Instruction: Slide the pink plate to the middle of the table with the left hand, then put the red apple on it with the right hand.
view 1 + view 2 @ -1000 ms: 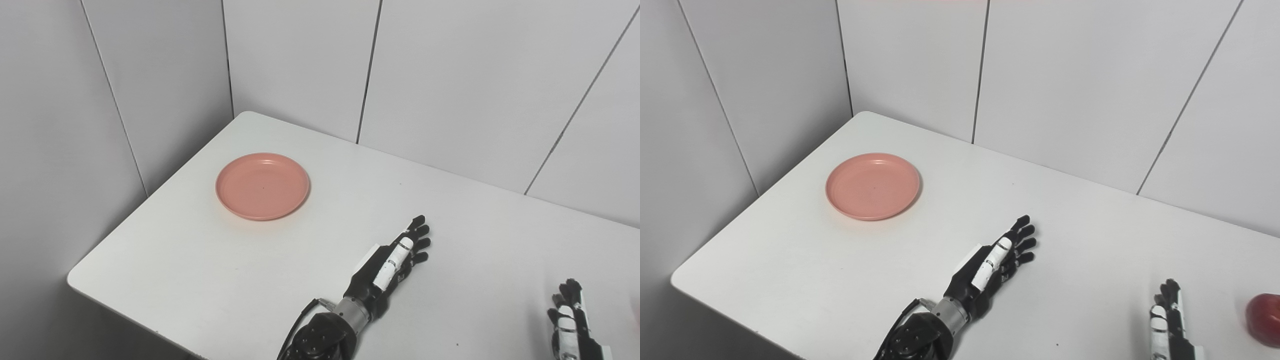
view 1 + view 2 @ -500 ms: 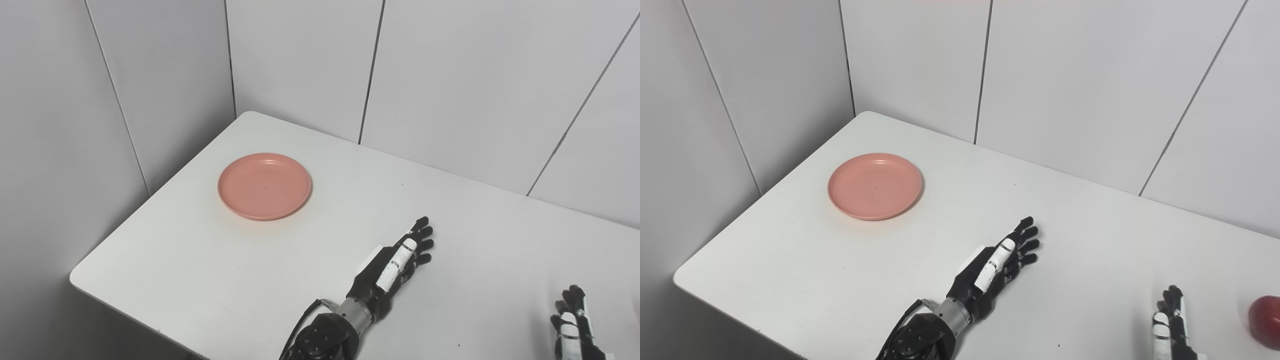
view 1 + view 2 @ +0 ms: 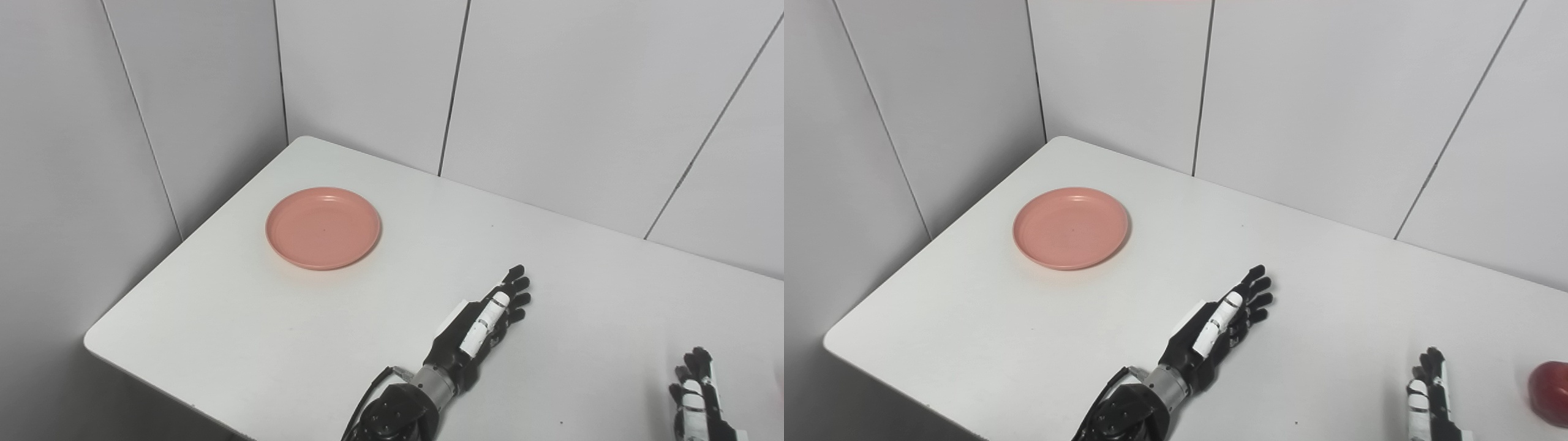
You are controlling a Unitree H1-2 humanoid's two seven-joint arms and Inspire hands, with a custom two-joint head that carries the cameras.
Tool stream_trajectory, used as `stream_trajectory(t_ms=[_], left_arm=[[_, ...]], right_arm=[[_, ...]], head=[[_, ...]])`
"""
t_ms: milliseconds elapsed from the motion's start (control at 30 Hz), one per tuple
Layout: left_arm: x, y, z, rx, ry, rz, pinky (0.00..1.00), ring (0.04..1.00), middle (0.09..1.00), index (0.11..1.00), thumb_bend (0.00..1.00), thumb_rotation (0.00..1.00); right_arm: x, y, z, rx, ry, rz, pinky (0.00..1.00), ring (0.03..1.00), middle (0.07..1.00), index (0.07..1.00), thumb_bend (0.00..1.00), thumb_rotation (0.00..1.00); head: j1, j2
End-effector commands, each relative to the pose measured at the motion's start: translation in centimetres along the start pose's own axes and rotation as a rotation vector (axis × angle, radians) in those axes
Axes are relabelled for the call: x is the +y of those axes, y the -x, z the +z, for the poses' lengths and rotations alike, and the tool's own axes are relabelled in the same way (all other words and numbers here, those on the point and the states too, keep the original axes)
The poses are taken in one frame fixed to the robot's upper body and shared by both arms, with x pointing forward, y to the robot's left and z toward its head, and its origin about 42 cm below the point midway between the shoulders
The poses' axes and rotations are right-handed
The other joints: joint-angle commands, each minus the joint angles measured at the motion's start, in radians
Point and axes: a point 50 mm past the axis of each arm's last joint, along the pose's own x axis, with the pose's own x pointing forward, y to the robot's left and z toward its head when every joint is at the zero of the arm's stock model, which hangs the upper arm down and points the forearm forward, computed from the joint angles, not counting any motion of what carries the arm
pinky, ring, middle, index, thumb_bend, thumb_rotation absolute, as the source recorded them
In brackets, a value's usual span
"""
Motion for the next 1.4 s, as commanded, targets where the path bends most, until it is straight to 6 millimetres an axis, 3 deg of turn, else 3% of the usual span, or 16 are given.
stream_trajectory(t_ms=[0,567,1100,1367], left_arm=[[0.3,0.0,0.3,0.011,-0.014,0.011,1.0,0.994,1.0,0.989,0.4,1.0],[2.4,-1.0,7.4,-0.118,-0.083,0.012,0.96,0.938,0.96,0.949,0.43,1.0],[4.1,-1.5,12.4,-0.229,-0.099,0.055,0.91,0.914,0.93,0.914,0.42,1.0],[5.9,-2.1,16.3,-0.325,-0.112,0.1,0.91,0.914,0.917,0.904,0.42,1.0]], right_arm=[[0.1,-0.8,1.9,-0.058,-0.006,0.0,1.0,1.0,1.0,1.0,0.0,1.0],[0.4,-0.8,2.3,-0.066,-0.009,-0.002,1.0,1.0,1.0,1.0,0.0,1.0],[0.2,-0.9,2.4,-0.069,-0.007,0.0,1.0,1.0,1.0,1.0,0.0,1.0],[0.2,-0.8,2.5,-0.063,-0.009,0.001,1.0,1.0,1.0,1.0,0.0,1.0]], head=[[0.003,0.0],[0.01,0.006],[0.022,0.004],[0.025,0.004]])
